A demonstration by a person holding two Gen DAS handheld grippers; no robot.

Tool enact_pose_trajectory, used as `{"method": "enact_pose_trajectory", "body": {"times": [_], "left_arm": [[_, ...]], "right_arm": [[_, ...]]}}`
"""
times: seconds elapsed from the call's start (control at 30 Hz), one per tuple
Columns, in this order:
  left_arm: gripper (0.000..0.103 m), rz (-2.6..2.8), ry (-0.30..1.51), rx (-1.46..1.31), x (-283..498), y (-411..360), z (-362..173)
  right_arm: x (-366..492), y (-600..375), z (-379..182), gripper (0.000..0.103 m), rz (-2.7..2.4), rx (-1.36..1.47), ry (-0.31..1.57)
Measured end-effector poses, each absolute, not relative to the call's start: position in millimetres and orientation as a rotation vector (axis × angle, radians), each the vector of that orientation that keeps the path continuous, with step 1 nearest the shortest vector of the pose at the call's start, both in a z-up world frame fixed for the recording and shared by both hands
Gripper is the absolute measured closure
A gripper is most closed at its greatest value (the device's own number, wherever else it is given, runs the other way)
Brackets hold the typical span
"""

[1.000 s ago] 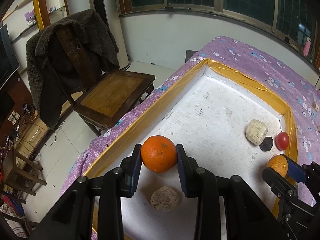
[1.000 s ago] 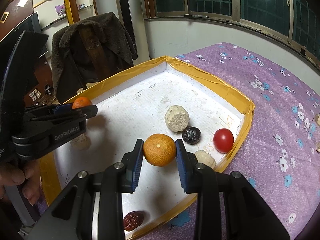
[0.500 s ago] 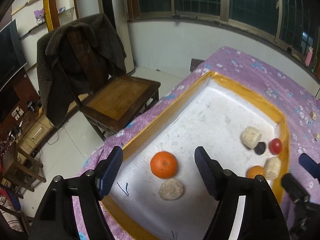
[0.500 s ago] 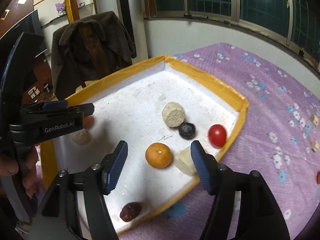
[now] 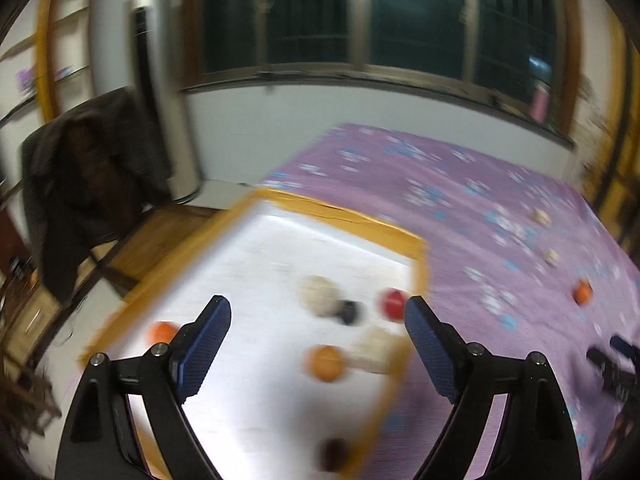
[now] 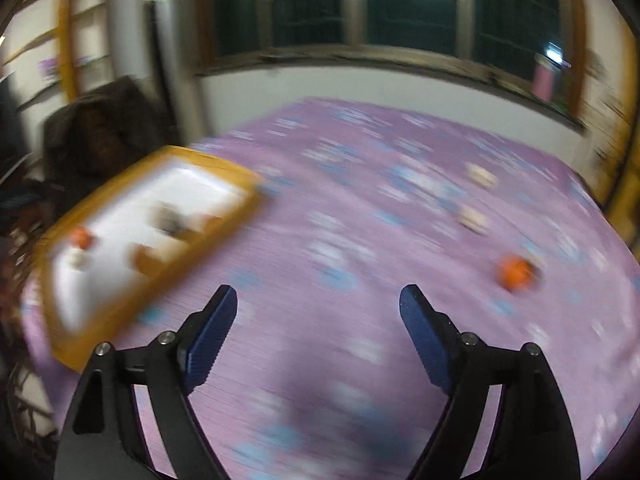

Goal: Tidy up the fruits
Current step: 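Open both tools to release the oranges into the tray, then grasp the dark round fruit with the right tool while the left grasps an orange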

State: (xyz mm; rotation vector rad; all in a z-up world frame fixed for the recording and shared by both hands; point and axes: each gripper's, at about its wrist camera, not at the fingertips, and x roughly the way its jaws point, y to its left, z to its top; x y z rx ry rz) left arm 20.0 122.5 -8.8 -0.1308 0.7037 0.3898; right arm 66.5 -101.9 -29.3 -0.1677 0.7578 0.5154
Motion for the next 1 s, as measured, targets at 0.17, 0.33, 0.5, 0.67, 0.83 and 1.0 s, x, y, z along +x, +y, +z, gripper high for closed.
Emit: {"method": "enact_pose_trajectory", "body": {"times": [0.17, 0.33, 0.5, 0.67, 0.83, 1.0], "left_arm": [[0.014, 0.25, 0.784, -0.057, 58.0, 58.7, -30.7], [0.014, 0.148, 0.814, 0.025, 73.8, 11.5, -42.2], [0.014, 0.127, 0.825, 0.009, 83.9, 4.5, -48.7], [0.014, 0.114, 0.844, -0.033, 102.0, -1.1, -53.7], [0.014, 0.029, 0.836, 0.01, 132.1, -36.7, -52.9], [0.015, -0.089, 0.82, 0.037, 167.5, -89.8, -55.2]], "right_arm": [[106.8, -208.4, -60.8, 0.02, 0.264, -0.067, 0.862], [147.1, -251.4, -64.6, 0.029, 0.159, -0.032, 0.877], [185.1, -246.5, -75.9, 0.044, 0.146, -0.086, 0.913], [205.9, -232.6, -76.2, 0.046, 0.169, -0.116, 0.899], [229.5, -219.0, -81.8, 0.059, 0.208, -0.132, 0.935], [227.6, -217.6, -82.8, 0.078, 0.229, -0.113, 0.931]]}}
